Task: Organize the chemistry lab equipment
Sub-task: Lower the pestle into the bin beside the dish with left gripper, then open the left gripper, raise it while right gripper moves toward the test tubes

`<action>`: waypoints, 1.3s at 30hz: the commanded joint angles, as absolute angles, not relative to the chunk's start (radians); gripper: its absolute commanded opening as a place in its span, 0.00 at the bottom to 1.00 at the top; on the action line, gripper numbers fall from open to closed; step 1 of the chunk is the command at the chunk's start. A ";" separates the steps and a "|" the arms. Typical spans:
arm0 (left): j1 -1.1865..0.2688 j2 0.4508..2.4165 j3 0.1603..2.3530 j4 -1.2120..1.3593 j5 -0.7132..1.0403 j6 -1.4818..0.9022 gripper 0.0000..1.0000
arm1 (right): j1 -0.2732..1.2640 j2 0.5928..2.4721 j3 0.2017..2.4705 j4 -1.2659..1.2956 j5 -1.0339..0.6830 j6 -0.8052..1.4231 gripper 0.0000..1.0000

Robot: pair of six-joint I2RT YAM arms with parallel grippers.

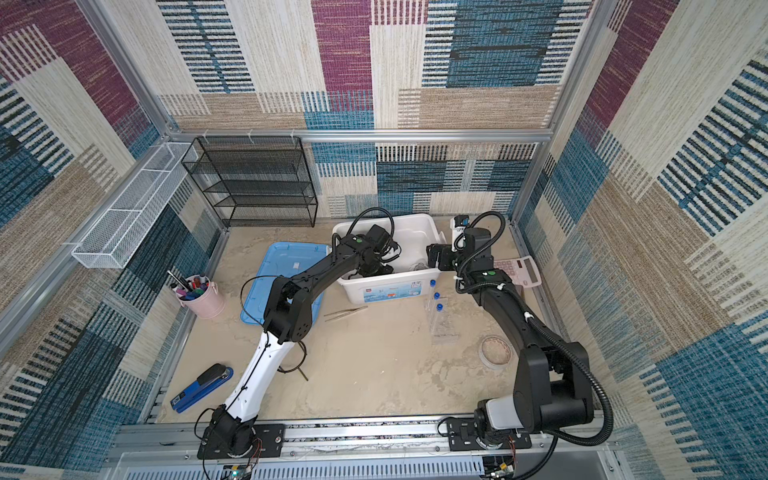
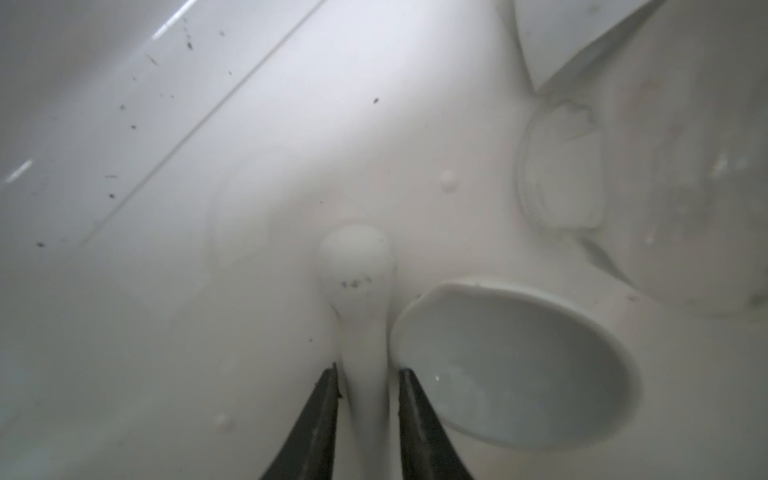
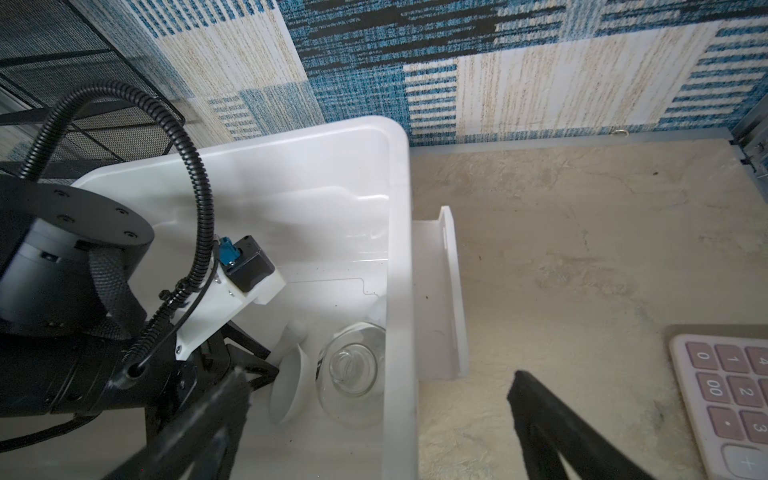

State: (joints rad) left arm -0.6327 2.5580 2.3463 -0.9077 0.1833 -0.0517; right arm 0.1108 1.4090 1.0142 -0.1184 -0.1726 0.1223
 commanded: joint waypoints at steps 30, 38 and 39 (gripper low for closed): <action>-0.653 2.443 2.333 -0.901 0.154 -0.028 0.76 | 0.110 1.385 1.013 -0.104 -0.148 0.117 1.00; -0.657 2.342 2.256 -0.840 0.094 -0.037 0.90 | 0.110 1.370 1.003 -0.098 -0.156 0.111 1.00; -0.657 2.321 2.242 -0.826 0.091 -0.036 0.94 | 0.110 1.367 1.002 -0.095 -0.160 0.109 1.00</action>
State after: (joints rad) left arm -0.6544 2.3623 2.2646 -0.8677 0.1165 -0.0414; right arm 0.1108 1.3777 1.0058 -0.1215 -0.1535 0.1215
